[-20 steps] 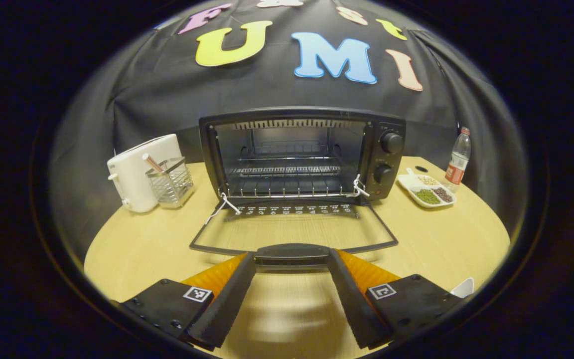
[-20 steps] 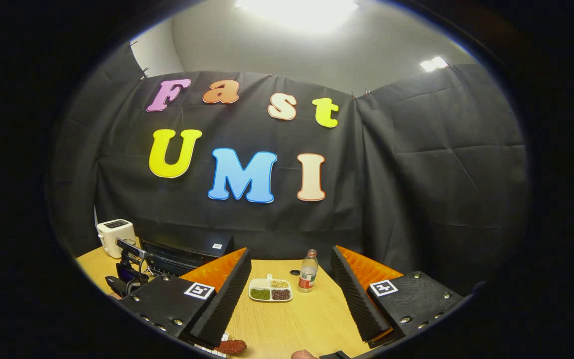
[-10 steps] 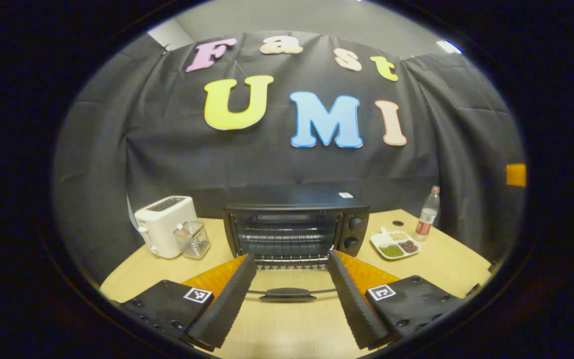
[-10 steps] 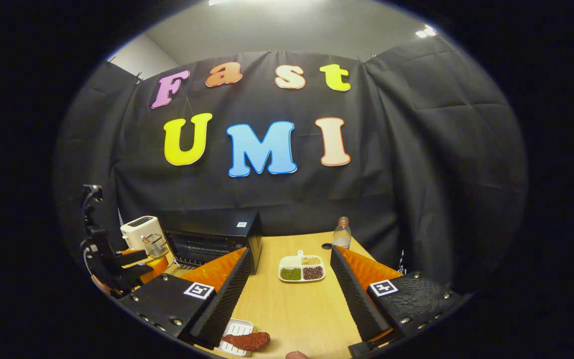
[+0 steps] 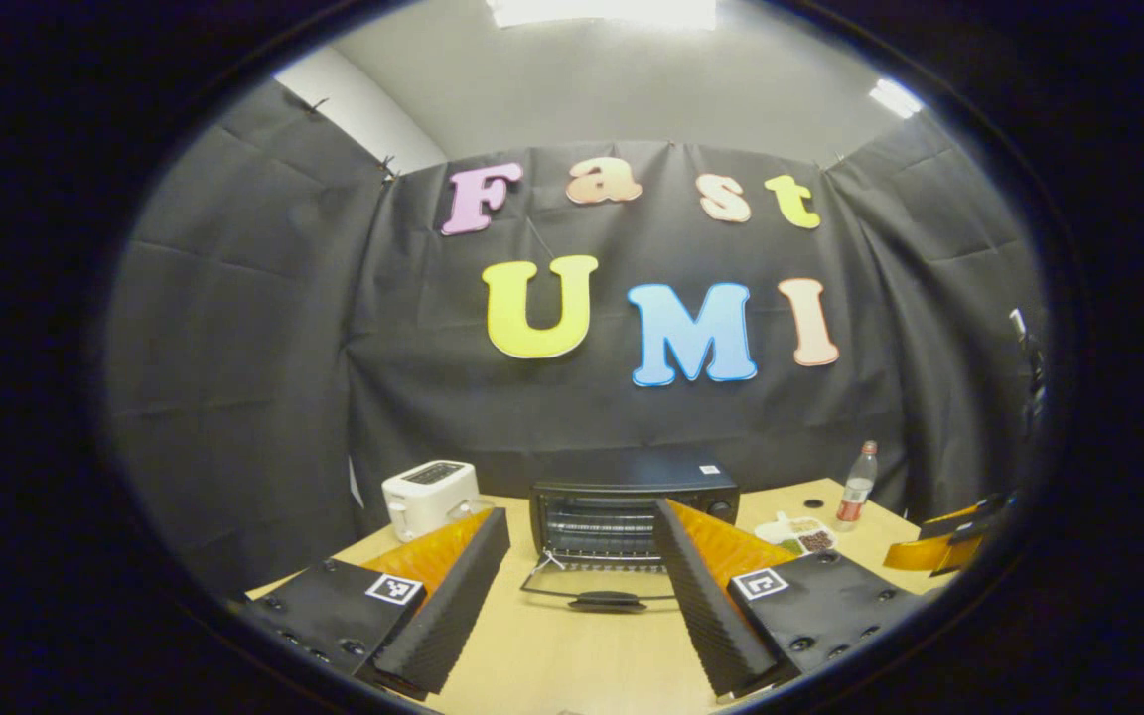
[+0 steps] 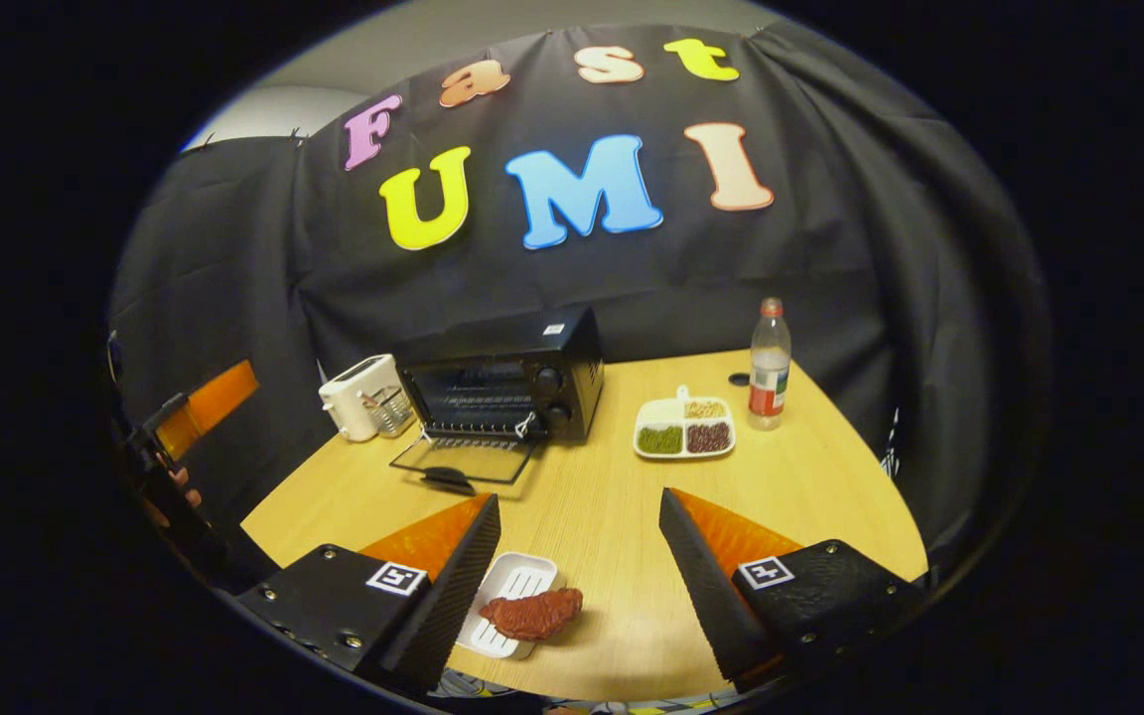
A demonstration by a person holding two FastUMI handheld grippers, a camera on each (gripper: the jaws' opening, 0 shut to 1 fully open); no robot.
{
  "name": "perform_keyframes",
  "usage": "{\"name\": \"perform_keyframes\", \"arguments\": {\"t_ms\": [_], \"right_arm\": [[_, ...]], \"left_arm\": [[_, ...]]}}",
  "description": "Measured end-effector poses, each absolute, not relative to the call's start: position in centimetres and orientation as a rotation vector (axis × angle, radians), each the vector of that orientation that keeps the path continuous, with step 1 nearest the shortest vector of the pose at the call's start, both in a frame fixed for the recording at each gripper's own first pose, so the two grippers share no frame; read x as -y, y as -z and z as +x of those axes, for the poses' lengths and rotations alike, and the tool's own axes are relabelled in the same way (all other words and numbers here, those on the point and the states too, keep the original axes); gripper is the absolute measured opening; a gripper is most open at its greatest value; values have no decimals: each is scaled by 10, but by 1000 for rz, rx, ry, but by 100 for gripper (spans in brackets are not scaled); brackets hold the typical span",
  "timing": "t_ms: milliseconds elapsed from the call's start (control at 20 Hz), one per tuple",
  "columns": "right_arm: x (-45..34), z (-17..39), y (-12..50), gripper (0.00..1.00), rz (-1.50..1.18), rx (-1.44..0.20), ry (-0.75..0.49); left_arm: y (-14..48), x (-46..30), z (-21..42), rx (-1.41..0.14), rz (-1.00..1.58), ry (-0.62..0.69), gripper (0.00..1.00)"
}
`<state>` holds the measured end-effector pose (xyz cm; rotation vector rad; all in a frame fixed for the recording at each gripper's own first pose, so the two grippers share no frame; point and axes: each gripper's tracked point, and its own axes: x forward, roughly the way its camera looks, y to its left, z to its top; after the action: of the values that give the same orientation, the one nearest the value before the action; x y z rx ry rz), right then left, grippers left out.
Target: Open the electric oven with the left hand, put the food in, and close the electric oven.
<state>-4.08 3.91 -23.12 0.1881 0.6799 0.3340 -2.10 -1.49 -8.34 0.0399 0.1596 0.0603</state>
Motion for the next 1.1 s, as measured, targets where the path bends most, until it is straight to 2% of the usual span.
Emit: {"name": "perform_keyframes", "arguments": {"t_ms": [50,150,300,800,850,900,950,1100], "right_arm": [[-42,-45,238,98,206,-704,-338],[-47,-52,253,98,213,-748,-340],[-48,-59,274,98,215,-809,-332],[-80,-91,343,98,382,-1062,-316],[-83,-94,343,82,424,-1084,-318],[-90,-95,346,72,468,-1107,-328],[-95,-98,346,69,508,-1133,-343],[-97,-104,354,69,546,-1184,-370]], "left_arm": [[76,12,-32,-151,50,-70,94],[65,9,-52,-142,46,-79,100],[57,4,-70,-141,32,-74,100],[41,-25,-91,-119,54,-120,100],[44,-26,-91,-124,56,-126,100],[44,-27,-93,-127,56,-131,100],[45,-28,-92,-130,55,-135,100],[49,-29,-90,-145,38,-149,100]]}}
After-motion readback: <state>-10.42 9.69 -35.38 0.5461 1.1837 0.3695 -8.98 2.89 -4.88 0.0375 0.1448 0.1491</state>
